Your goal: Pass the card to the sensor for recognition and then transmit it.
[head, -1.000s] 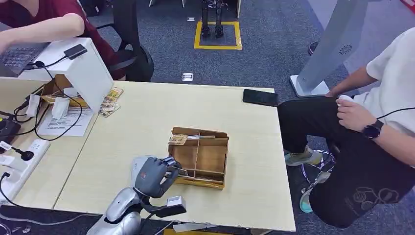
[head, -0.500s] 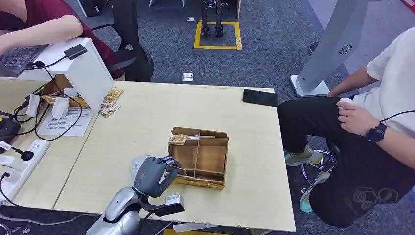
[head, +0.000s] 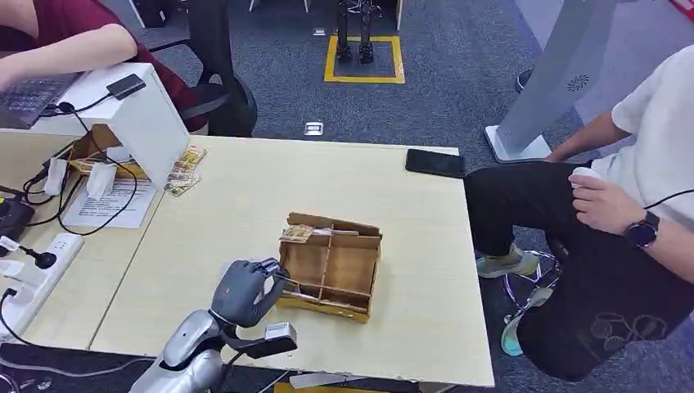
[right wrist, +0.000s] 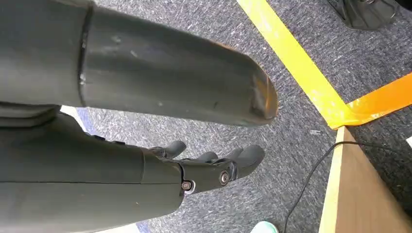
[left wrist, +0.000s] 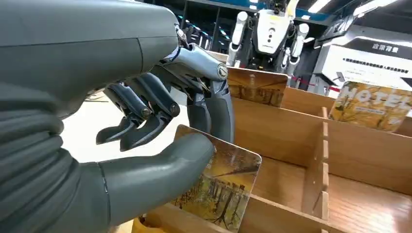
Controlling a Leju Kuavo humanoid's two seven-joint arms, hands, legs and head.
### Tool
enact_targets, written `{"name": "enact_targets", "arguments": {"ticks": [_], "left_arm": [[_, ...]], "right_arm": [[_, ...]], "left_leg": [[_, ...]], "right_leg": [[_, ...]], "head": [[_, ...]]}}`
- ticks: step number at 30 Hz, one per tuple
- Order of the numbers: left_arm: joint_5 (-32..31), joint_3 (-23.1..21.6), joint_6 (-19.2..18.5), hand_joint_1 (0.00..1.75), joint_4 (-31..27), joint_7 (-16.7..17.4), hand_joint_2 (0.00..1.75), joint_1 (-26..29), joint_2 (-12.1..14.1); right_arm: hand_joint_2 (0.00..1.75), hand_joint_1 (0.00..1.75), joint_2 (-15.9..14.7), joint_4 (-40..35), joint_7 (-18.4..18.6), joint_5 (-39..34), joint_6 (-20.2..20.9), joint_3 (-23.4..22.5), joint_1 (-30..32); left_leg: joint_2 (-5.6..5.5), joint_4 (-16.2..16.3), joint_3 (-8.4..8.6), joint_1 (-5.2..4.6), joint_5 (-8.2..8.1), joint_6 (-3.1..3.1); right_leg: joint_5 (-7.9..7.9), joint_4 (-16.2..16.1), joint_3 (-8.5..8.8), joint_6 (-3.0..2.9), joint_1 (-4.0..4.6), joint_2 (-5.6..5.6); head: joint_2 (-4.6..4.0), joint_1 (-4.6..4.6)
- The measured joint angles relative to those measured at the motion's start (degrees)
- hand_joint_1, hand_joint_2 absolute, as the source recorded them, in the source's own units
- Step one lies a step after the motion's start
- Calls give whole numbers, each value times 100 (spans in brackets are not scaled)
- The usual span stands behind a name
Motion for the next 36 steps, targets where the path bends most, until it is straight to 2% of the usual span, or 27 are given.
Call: {"name": "enact_targets", "arguments": {"ticks": [23, 36], "left_arm": [[72, 559, 122, 175, -439, 2, 175, 187, 313], [551, 1071, 107, 175, -835, -118, 175, 331, 387]], "right_arm": [[0, 0, 0, 0, 13, 9, -24, -129, 49], [0, 0, 0, 0, 11, 9, -68, -164, 74]], "left_leg": [[1, -1, 0, 0, 0, 0], [0, -1, 0, 1, 1, -1]], "right_leg": [[0, 1, 0, 0, 0, 1], [0, 1, 0, 0, 0, 0]], "head": [[0, -2], [0, -2]]}}
